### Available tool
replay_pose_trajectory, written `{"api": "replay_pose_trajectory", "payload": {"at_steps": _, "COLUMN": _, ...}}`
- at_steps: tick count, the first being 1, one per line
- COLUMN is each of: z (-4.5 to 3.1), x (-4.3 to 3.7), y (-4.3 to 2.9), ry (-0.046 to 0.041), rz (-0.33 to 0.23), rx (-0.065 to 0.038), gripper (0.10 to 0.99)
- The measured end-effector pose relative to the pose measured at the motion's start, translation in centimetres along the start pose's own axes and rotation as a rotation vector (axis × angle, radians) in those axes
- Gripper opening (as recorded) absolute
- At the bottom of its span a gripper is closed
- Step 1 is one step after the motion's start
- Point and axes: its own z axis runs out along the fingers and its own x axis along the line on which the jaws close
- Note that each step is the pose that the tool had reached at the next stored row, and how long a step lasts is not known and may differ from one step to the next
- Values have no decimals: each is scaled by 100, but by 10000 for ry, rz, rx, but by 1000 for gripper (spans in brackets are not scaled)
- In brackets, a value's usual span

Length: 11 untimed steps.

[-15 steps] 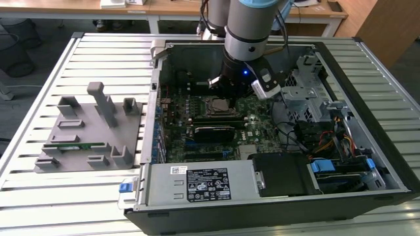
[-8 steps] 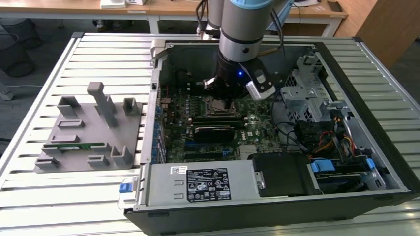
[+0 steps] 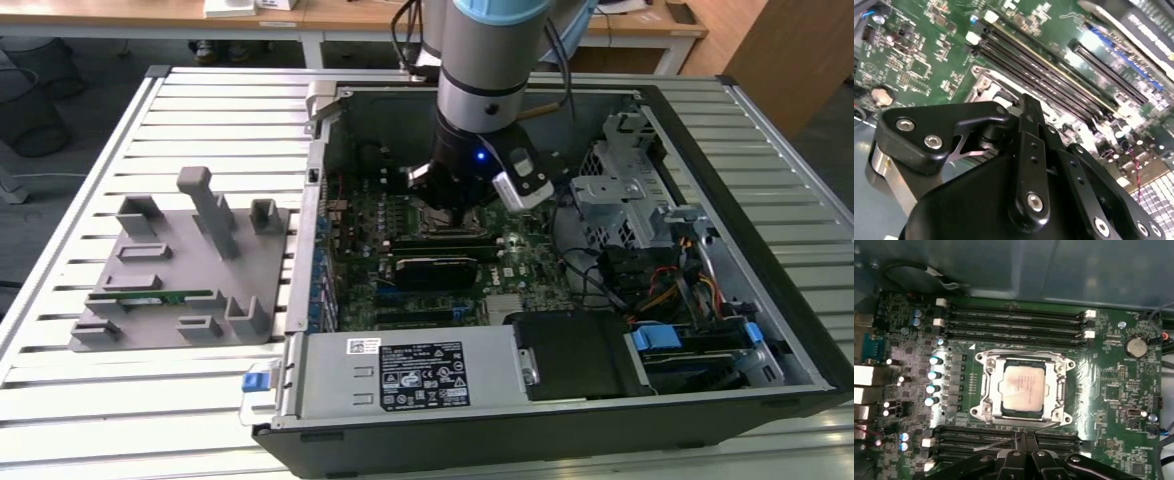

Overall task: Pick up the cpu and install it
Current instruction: 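Install the second cpu locking lever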

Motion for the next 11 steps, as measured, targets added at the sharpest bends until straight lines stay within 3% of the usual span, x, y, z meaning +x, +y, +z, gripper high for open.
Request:
{"api": "replay_pose_trajectory", "payload": {"at_steps": 4, "z": 1, "x": 95, "y": 2, "ry": 0, "rz": 1, "rx": 0, "gripper": 106}}
{"api": "replay_pose_trajectory", "payload": {"at_steps": 7, "z": 5, "x": 123, "y": 4, "ry": 4, "rz": 2, "rx": -1, "gripper": 106}}
{"api": "replay_pose_trajectory", "payload": {"at_steps": 11, "z": 28, "x": 123, "y": 1, "ry": 129, "rz": 13, "rx": -94, "gripper": 106}}
